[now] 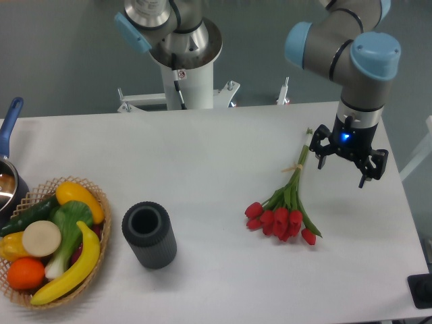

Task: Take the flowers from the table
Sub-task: 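Move the open gripper over the green stems of the red tulips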

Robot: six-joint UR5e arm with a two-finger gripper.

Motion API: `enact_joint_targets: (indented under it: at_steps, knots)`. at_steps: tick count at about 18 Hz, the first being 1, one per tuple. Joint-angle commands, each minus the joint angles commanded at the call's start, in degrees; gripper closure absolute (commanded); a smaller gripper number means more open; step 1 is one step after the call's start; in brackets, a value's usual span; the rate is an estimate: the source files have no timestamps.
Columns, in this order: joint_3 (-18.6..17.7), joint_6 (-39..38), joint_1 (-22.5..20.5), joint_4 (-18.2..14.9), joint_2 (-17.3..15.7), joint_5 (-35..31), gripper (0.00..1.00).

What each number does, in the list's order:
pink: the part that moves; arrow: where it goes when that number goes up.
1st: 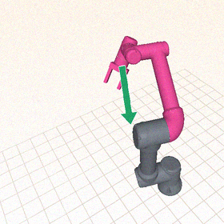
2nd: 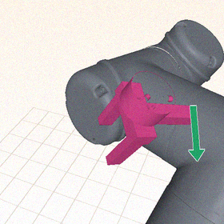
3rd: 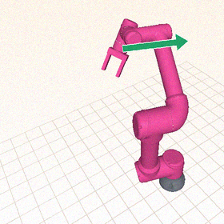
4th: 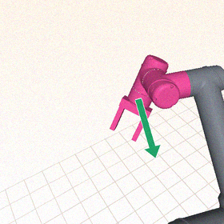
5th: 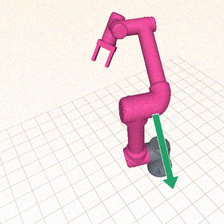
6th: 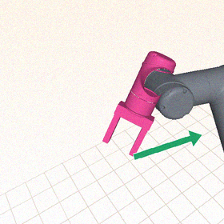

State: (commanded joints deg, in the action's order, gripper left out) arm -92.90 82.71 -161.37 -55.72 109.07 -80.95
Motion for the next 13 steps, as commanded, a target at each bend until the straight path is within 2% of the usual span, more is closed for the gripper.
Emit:
enact_joint_targets:
  at_steps: [3,9,13]
  knots:
    - [-0.5,0.0,0.0,0.0,-0.1,0.0,0.0]
    - [-4.4,-0.5,-0.6,0.1,-0.4,0.1,0.0]
    - [-5.9,-9.8,-0.2,0.4,-0.7,0.4,0.0]
